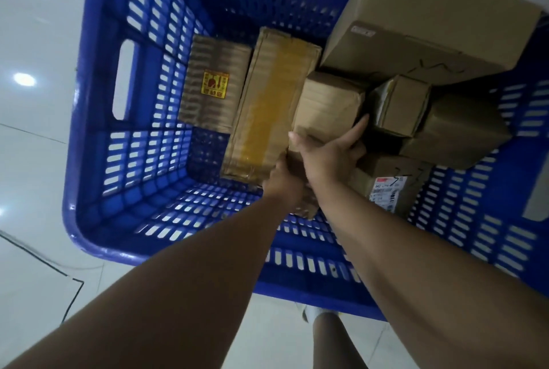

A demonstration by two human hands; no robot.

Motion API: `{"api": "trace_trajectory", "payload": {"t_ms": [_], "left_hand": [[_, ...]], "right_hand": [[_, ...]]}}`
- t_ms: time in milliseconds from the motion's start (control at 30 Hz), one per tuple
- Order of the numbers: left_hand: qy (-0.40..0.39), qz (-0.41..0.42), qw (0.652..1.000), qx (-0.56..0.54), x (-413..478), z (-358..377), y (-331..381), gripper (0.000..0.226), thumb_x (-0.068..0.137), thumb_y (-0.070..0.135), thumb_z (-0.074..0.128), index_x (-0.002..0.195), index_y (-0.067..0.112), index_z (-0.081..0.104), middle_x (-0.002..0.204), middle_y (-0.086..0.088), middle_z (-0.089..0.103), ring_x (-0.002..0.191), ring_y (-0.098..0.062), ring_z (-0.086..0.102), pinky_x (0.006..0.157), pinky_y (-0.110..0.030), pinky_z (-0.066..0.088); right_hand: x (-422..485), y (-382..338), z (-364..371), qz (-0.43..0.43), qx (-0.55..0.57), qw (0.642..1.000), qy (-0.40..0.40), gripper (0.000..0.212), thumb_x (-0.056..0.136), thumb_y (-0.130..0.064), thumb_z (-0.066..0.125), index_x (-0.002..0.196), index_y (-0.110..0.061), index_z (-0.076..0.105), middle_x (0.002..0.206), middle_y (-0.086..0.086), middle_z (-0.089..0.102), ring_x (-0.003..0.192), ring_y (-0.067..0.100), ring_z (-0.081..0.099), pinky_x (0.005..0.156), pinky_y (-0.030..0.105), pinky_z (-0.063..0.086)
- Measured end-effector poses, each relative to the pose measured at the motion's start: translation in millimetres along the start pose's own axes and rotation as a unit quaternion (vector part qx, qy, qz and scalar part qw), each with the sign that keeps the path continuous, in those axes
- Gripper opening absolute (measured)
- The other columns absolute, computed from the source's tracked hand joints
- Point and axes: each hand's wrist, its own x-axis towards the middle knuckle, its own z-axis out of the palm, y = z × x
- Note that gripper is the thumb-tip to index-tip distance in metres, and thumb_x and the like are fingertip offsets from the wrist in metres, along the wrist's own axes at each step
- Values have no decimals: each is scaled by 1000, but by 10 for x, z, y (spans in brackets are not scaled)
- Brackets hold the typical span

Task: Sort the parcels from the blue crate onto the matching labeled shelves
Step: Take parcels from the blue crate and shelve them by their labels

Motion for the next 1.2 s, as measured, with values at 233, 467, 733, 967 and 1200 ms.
{"api": "trace_trajectory", "payload": {"t_ms": [233,467,733,967,1200], "left_hand": [[-16,72,996,47,-170,-33,78,64,85,4,44,139,40,44,138,-4,43,124,-32,39,99,-50,44],[116,69,968,210,-162,-247,-160,63,87,12,50,145,24,28,148,-10,24,135,-34,22,111,-48,26],[177,26,945,275,73,-453,-218,74,87,16,52,149,32,16,151,-8,16,134,-34,21,110,-49,26],[183,-7,934,307,281,-202,-226,107,88,40,63,148,12,-20,155,-21,-22,145,-39,-7,117,-49,7],[238,-81,938,237,525,-84,-132,129,75,48,74,145,15,-30,156,-22,-16,145,-40,-6,115,-55,2]], "right_hand": [[220,-185,-74,58,-74,995,31,135,65,-50,82,151,-29,-19,150,18,18,135,37,29,108,55,32],[309,37,-384,-23,55,995,-82,118,62,-49,80,155,-32,9,142,7,49,126,27,50,106,40,41],[504,120,-397,34,127,970,-203,79,82,-42,72,148,-38,29,128,-1,61,108,20,60,73,32,45],[433,292,-358,41,155,976,-145,45,100,-40,47,140,-22,43,112,-1,61,103,20,63,80,31,47],[125,304,-274,-58,-4,993,-99,84,92,-55,50,153,-33,-3,150,8,35,123,26,50,78,31,43]]}}
